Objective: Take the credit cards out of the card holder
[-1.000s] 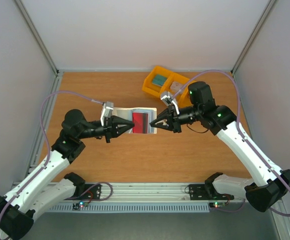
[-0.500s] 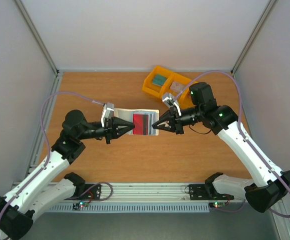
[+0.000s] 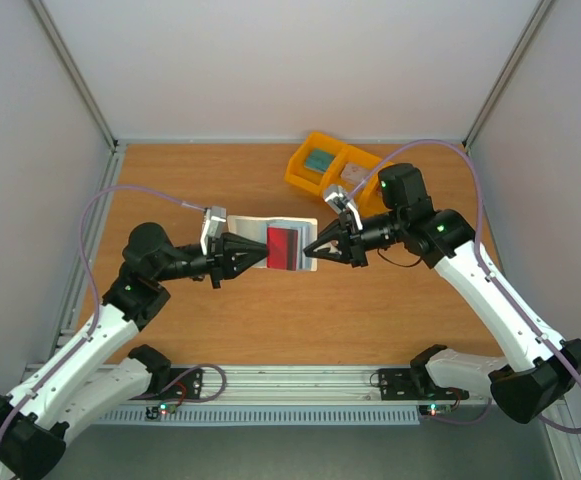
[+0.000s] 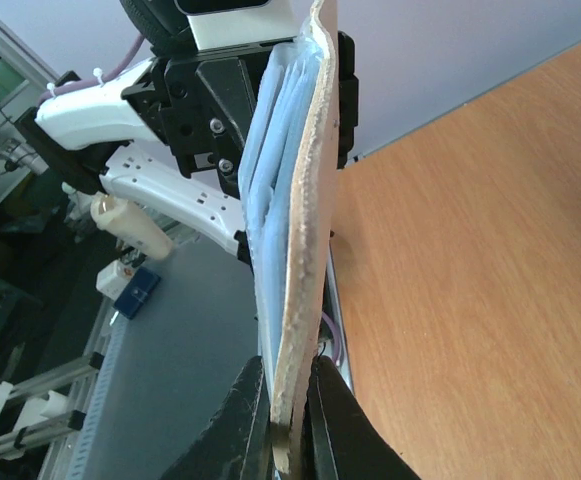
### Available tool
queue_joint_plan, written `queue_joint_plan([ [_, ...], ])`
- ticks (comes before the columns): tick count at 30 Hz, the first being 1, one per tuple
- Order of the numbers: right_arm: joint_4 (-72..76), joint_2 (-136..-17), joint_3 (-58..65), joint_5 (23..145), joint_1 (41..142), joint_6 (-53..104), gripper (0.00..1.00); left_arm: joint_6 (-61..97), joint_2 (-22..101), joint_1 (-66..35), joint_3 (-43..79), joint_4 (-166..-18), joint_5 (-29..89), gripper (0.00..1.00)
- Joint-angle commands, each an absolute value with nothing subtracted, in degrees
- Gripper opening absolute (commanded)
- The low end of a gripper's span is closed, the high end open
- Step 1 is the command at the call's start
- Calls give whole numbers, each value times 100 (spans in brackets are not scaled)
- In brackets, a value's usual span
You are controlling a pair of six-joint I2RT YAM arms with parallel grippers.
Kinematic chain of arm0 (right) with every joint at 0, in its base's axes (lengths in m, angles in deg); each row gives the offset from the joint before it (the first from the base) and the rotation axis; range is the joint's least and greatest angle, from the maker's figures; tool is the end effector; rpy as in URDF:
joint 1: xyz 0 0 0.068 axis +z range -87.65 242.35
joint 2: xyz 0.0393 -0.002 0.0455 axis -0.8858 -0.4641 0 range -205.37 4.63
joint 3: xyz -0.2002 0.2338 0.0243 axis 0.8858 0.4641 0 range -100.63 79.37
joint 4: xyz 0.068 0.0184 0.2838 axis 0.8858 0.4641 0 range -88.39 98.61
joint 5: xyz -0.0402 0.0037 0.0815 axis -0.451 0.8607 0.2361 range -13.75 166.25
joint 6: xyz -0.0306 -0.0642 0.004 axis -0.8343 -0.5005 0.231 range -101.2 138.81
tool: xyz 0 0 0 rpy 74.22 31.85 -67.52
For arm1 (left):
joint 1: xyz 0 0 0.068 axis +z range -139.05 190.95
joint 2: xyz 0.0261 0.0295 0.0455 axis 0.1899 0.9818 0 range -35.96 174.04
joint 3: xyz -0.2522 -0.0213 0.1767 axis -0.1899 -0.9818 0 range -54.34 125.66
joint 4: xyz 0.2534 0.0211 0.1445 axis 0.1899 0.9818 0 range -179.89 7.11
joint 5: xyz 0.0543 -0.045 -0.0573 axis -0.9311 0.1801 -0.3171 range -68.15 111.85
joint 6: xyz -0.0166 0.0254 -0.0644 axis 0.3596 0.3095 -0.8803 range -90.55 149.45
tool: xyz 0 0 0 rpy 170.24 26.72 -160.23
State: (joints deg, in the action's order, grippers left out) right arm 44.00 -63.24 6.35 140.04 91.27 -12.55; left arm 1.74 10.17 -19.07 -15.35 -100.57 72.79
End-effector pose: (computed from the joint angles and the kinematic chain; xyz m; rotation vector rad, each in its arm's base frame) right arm 0.1999 0.1705 0.4166 -1.4885 1.3742 1.1841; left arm 0.1550 -0.1420 0.3623 0.8114 1.5240 -1.4333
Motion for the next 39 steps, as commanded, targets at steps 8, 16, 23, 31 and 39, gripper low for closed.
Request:
queue_joint_plan([
  [8, 4249, -6335, 599, 14139, 9135, -1158, 1, 282, 991, -1946, -1600, -10416, 7412, 5],
  [16, 4223, -6296, 580, 14113, 9192, -1107, 1, 260, 1144, -2070, -1587, -10371, 7050, 16],
  [23, 4238, -6215, 598, 14113, 9246, -1160, 1, 280, 1192, -2210, -1557, -10431, 7097, 0],
  [31, 4448, -6121, 665, 13964, 9187, -1440, 1, 124, 955, -1976, -1599, -10246, 7230, 0],
  [39, 4664, -6104, 598, 13833, 9049, -1546, 1, 221, 778, -1780, -1615, -10086, 7175, 0],
])
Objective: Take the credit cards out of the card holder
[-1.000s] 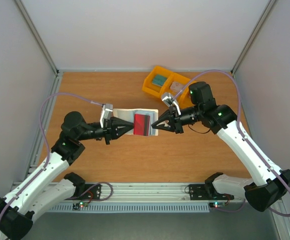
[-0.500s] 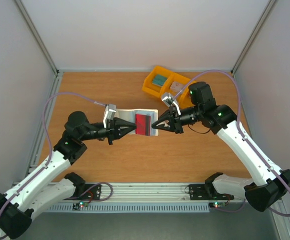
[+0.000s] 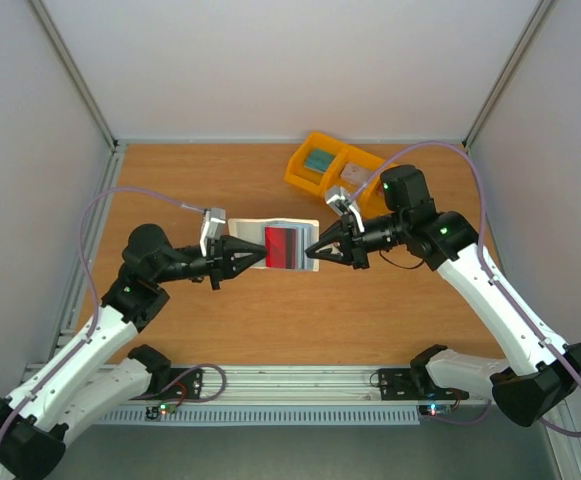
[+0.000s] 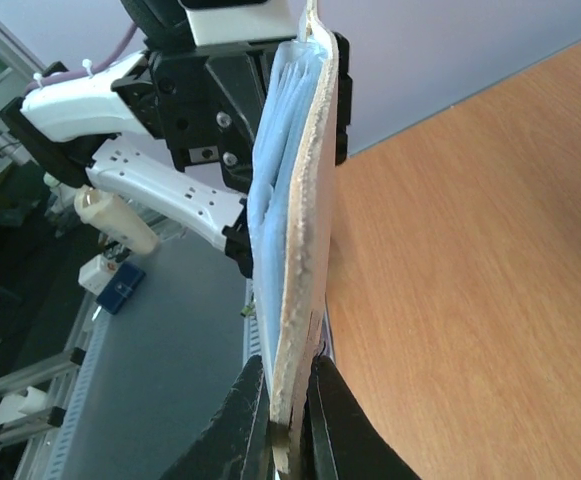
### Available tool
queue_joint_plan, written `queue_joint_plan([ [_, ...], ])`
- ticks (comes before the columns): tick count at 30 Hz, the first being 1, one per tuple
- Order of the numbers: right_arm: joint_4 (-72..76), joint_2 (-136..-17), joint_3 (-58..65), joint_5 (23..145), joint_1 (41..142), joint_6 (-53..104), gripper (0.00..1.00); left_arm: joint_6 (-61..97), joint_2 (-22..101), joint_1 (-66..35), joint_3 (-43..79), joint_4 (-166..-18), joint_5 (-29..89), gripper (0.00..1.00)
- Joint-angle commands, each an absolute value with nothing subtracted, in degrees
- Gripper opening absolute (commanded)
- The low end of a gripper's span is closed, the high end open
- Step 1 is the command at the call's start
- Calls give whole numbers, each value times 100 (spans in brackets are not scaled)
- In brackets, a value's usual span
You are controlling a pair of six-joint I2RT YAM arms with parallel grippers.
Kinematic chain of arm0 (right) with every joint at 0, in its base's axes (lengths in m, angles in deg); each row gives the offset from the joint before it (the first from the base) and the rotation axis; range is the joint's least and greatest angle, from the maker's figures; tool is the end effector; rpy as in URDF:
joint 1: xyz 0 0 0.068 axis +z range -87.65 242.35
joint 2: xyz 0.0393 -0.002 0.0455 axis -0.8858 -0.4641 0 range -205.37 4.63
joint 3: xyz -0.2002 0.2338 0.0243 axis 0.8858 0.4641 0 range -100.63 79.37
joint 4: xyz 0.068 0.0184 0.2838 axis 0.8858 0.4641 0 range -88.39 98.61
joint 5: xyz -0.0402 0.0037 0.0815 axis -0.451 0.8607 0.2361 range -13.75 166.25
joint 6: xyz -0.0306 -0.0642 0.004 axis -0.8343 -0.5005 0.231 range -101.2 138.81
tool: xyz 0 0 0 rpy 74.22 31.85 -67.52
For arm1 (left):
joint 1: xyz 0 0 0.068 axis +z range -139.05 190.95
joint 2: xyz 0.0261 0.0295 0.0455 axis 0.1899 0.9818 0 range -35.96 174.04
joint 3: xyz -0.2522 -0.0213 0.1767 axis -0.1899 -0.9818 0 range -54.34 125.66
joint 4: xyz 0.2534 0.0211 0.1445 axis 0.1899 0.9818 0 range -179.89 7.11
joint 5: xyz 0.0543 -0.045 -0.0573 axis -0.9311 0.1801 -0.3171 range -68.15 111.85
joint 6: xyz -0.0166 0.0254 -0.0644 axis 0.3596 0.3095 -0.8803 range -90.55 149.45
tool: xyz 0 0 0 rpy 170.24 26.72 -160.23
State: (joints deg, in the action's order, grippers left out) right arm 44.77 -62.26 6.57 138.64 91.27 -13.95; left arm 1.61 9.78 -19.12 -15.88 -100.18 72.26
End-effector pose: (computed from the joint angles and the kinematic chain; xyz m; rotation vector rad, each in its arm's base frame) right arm 0.1960 0.1675 0.4174 -1.4968 1.3694 1.1437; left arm 0.1543 -0.1414 0.3591 0.8001 1.5368 -1.4311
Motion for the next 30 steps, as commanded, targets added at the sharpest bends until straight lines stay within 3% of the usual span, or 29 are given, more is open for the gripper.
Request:
queue_joint_plan([
  [1, 4676, -6095, 591, 13826, 9039, -1544, 1, 235, 758, -1741, -1619, -10058, 7147, 0],
  [17, 4381, -6260, 527, 14174, 9051, -1235, 1, 164, 896, -1809, -1822, -10456, 7227, 0],
  [20, 4361, -6261, 549, 14177, 9088, -1213, 1, 71, 958, -1908, -1845, -10552, 7091, 10],
  [26, 4335, -6244, 545, 14146, 9144, -1194, 1, 80, 1092, -2116, -1820, -10620, 6906, 18],
  [30, 4327, -6222, 562, 14146, 9153, -1199, 1, -6, 1093, -2142, -1869, -10588, 6795, 10],
])
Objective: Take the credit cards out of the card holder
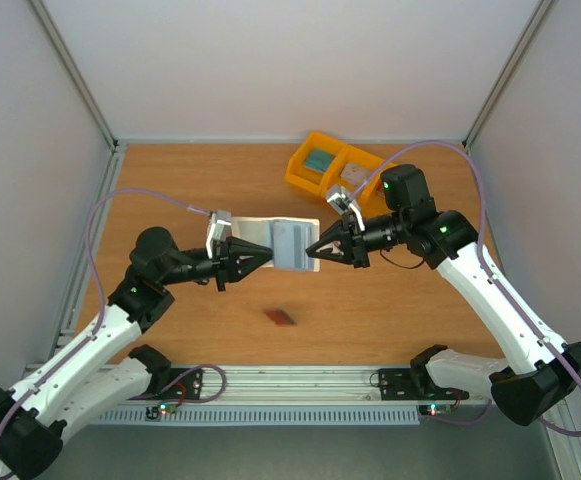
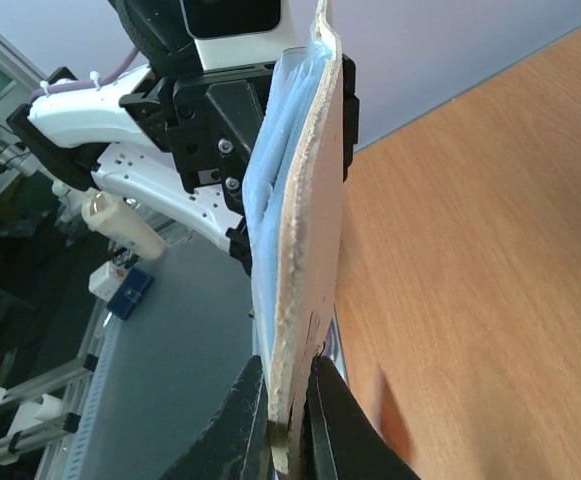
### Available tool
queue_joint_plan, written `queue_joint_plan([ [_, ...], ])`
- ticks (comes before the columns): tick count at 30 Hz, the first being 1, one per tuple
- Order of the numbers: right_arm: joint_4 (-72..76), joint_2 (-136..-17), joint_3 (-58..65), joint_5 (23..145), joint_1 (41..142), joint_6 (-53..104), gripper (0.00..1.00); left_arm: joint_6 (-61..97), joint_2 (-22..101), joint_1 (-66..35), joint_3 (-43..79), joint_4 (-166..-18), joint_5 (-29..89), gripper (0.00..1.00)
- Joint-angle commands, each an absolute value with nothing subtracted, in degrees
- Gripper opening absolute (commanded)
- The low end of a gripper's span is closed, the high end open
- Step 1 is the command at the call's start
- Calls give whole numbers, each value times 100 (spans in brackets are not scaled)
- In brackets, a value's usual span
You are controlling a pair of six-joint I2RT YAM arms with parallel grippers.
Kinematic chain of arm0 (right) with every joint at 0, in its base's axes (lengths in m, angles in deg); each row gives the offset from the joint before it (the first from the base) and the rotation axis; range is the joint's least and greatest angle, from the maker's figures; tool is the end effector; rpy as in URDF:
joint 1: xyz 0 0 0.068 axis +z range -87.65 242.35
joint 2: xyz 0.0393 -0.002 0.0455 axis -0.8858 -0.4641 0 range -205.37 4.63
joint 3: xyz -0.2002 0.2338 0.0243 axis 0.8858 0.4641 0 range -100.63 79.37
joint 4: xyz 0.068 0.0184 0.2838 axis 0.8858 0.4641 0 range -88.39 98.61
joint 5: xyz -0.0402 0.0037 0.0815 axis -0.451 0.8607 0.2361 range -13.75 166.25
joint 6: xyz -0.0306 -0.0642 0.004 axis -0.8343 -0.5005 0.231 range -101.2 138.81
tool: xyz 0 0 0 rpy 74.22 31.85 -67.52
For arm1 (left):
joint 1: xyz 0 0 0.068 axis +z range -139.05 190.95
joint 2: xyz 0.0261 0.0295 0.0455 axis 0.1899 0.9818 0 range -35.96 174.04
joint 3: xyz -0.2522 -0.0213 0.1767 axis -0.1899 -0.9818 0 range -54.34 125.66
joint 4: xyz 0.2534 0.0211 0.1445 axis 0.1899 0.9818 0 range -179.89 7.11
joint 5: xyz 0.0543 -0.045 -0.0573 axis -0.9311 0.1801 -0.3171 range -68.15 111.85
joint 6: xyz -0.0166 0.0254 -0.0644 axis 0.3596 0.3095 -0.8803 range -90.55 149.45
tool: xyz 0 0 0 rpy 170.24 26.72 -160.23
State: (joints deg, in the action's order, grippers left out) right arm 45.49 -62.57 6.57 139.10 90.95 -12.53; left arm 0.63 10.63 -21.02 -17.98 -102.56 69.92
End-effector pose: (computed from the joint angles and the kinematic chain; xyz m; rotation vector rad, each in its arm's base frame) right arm 0.1973 0.1669 0.4154 -1.4802 1.4066 1.1734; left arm 0.1554 -0.1483 0.3466 0.7782 1.5585 -1.4414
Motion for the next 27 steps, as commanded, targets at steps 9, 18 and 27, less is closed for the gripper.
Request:
queue_joint_plan([
  [9, 4638, -6751, 496, 11546, 9061, -325, 1, 115, 936, -1795, -1964, -10052, 5833, 21],
  [18, 4391, -8327, 925, 11706, 8396, 975, 1, 379, 586, -1507, -2029, -9026, 5341, 34],
  [27, 4425, -9381, 1246, 10962, 8110, 950, 18, 899, 421, -1498, -1937, -8082, 5674, 47],
])
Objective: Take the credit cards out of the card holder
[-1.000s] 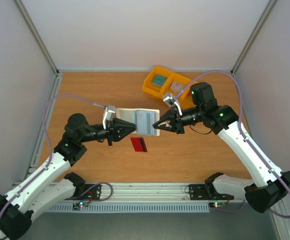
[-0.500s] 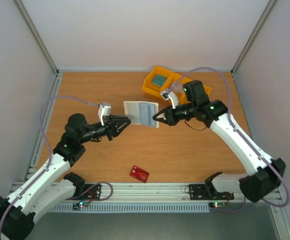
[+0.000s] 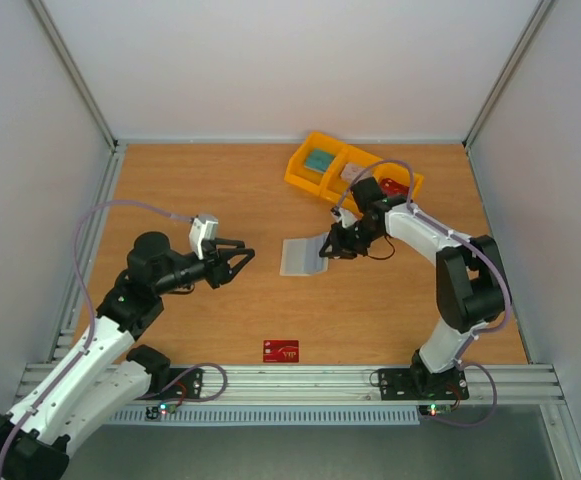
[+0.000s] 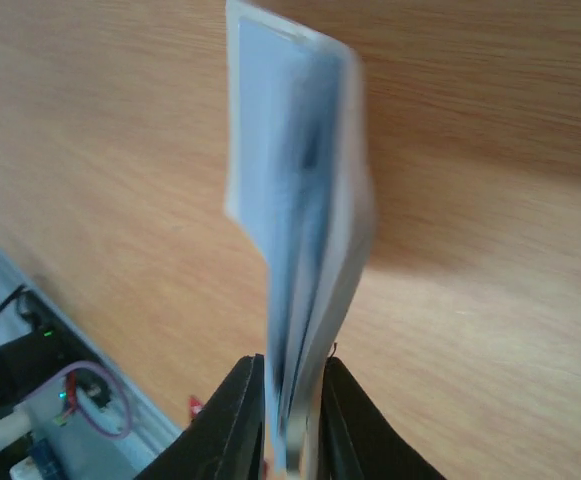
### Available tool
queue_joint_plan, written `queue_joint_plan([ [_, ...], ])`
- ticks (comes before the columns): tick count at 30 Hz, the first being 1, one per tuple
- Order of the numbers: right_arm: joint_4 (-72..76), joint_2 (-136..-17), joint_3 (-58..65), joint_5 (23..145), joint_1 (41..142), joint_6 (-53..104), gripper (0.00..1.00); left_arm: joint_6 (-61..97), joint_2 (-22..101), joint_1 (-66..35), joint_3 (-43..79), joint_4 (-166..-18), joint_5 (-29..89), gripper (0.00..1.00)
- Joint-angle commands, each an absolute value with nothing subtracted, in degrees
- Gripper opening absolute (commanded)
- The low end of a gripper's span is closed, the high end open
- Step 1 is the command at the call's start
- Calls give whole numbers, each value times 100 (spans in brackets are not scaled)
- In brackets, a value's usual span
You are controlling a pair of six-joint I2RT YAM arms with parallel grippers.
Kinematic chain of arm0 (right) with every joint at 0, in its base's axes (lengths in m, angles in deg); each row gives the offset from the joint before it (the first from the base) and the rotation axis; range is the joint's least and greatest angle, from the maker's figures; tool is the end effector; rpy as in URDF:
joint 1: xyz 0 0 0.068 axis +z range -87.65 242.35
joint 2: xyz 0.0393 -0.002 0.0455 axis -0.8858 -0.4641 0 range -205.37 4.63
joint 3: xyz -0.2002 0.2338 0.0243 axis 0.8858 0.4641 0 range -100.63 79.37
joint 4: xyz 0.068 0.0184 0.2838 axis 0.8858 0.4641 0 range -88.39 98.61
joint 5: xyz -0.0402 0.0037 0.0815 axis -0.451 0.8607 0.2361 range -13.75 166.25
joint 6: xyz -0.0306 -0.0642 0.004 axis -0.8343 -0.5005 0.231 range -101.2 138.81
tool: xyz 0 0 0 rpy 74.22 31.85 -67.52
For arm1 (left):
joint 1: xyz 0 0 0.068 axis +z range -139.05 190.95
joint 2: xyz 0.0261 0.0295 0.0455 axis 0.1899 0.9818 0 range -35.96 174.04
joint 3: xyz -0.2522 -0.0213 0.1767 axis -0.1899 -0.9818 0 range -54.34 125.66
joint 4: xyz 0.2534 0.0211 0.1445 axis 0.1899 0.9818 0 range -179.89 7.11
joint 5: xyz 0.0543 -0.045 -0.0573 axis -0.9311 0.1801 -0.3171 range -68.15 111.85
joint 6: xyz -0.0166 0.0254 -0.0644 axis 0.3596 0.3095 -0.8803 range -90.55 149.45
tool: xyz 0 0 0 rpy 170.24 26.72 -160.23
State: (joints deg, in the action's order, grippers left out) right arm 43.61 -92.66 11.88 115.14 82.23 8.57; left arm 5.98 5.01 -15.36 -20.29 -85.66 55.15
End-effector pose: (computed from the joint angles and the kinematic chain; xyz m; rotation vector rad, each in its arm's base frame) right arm 0.3321 0.1592 0.2124 -0.8548 2.5861 0.9934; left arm 0.1619 -0.1158 0.3131 0.4933 1.8110 -1.1251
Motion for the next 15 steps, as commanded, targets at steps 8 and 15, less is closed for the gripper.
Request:
queue_joint_plan([
  [8, 4423, -9151, 1520, 10692, 8113, 782, 1, 671, 493, -1498, -2221, -7053, 4953, 49],
  [15, 4053, -8350, 1697, 11363, 8143, 469, 1, 583, 470, -1498, -2346, -7644, 5404, 50],
])
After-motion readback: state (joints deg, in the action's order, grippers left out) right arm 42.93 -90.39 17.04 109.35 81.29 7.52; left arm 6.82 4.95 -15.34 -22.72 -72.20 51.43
